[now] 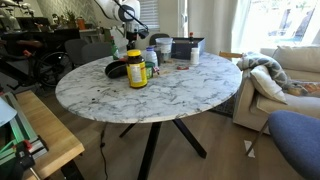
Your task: Move the brown object to the left
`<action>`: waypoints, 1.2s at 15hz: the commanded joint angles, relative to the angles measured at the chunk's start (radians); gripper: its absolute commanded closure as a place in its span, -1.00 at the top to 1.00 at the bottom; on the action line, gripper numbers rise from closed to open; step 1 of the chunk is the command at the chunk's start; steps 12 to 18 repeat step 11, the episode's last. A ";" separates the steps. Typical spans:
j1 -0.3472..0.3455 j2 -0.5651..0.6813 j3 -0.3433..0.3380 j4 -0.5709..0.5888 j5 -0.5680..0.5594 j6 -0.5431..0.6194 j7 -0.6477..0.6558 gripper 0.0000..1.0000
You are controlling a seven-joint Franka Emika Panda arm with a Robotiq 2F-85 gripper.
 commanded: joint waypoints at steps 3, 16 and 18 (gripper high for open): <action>-0.033 -0.025 0.010 -0.007 0.048 0.008 -0.009 0.88; -0.177 -0.139 0.011 0.006 0.279 -0.031 -0.085 1.00; -0.177 -0.139 0.011 0.006 0.279 -0.031 -0.085 1.00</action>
